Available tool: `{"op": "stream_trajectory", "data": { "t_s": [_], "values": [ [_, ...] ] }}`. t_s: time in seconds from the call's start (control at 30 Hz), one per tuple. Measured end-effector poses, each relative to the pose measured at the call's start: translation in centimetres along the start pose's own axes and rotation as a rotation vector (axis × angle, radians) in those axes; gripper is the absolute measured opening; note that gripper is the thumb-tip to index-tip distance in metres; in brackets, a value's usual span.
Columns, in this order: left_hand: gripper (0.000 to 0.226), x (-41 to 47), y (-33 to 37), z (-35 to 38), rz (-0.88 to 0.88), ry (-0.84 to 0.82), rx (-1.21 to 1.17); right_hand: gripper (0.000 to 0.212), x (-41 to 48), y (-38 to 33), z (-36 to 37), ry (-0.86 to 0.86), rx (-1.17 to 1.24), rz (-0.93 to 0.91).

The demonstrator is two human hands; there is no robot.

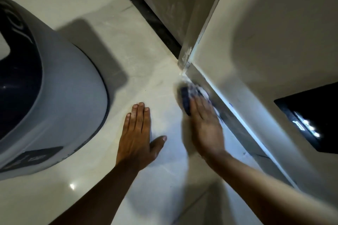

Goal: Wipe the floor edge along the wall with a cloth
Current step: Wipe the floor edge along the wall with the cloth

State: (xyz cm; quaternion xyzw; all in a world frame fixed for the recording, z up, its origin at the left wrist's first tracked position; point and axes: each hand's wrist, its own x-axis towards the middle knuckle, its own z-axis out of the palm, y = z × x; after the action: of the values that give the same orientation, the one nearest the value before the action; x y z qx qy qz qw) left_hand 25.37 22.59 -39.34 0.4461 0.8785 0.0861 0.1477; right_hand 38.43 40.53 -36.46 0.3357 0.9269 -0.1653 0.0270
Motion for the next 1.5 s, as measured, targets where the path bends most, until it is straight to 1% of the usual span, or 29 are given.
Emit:
{"op": "stream_trajectory", "data": {
  "t_s": [0.07,0.1,0.17,0.3,0.37,0.43,0.53,0.6,0.63,0.7,0.77,0.8,0.87,0.9,0.97,1.03,1.13,1.2,1.27,1.37,1.4,1.43,1.5],
  "values": [
    [0.096,-0.1,0.1,-0.2,-0.010,-0.011,-0.010,0.067,-6.5,3.1,-1.3,-0.064,-0.060,0.025],
    [0.096,-0.1,0.1,-0.3,-0.016,-0.013,-0.016,0.066,-7.4,3.9,-1.6,-0.087,-0.061,0.021],
    [0.097,0.0,-0.1,-0.1,-0.025,-0.015,-0.020,0.065,-3.7,2.9,-0.8,-0.051,-0.044,-0.014],
    [0.101,0.2,-0.1,0.6,-0.044,-0.034,0.024,0.062,9.7,-4.8,0.5,0.051,0.011,-0.083],
    [0.102,0.4,0.1,0.8,-0.072,-0.052,0.060,0.058,12.7,-6.5,1.0,0.066,0.007,-0.084],
    [0.103,0.5,0.2,0.9,-0.064,-0.053,0.066,0.057,12.9,-6.4,1.3,0.062,-0.027,-0.101],
    [0.103,0.3,0.2,0.6,-0.050,-0.038,0.050,0.059,10.6,-5.0,0.6,0.028,-0.048,-0.185],
    [0.100,0.0,0.2,0.4,-0.035,-0.021,0.030,0.057,7.1,-3.0,-0.1,0.012,-0.017,-0.188],
    [0.099,-0.1,0.4,0.3,-0.031,-0.019,0.021,0.056,4.4,-1.6,-0.5,0.014,-0.002,-0.172],
    [0.100,-0.6,1.0,0.2,-0.032,-0.036,0.010,0.058,-2.4,1.8,-1.2,-0.009,0.033,-0.052],
    [0.102,-1.1,1.9,0.4,-0.009,-0.061,0.018,0.064,-9.6,4.7,-2.0,-0.067,0.001,0.093],
    [0.102,-1.4,2.4,0.5,0.014,-0.072,0.023,0.065,-12.8,5.7,-2.3,-0.110,-0.043,0.135],
    [0.101,-2.1,3.4,0.9,0.041,-0.079,0.037,0.061,-17.5,7.4,-2.8,-0.238,-0.157,0.136],
    [0.101,-2.4,3.7,1.0,0.039,-0.072,0.048,0.059,-18.7,8.1,-2.9,-0.286,-0.192,0.093],
    [0.101,-2.7,4.1,1.3,0.029,-0.058,0.062,0.058,-18.7,9.5,-3.0,-0.314,-0.213,0.006],
    [0.102,-2.9,4.2,1.6,0.024,-0.039,0.082,0.057,-15.6,9.5,-2.6,-0.290,-0.197,-0.059],
    [0.103,-2.9,4.4,2.1,0.013,-0.027,0.114,0.058,-8.0,6.5,-0.8,-0.160,-0.152,-0.095],
    [0.104,-2.8,4.4,2.2,0.005,-0.024,0.133,0.060,-5.2,5.0,0.1,-0.087,-0.166,-0.098],
    [0.104,-2.8,4.4,1.8,0.007,-0.036,0.130,0.060,-7.7,5.6,-0.1,-0.117,-0.143,-0.095],
    [0.103,-2.9,4.4,1.1,0.018,-0.047,0.096,0.060,-15.9,8.4,-2.0,-0.213,-0.157,0.018],
    [0.103,-3.0,4.5,0.9,0.017,-0.059,0.084,0.060,-17.3,9.2,-2.5,-0.231,-0.158,0.030],
    [0.104,-2.9,4.6,0.8,0.011,-0.064,0.076,0.061,-16.9,9.5,-2.6,-0.243,-0.154,0.008],
    [0.106,-2.8,4.6,0.8,-0.007,-0.074,0.087,0.064,-11.7,7.9,-1.9,-0.217,-0.151,-0.095]
  ]
}}
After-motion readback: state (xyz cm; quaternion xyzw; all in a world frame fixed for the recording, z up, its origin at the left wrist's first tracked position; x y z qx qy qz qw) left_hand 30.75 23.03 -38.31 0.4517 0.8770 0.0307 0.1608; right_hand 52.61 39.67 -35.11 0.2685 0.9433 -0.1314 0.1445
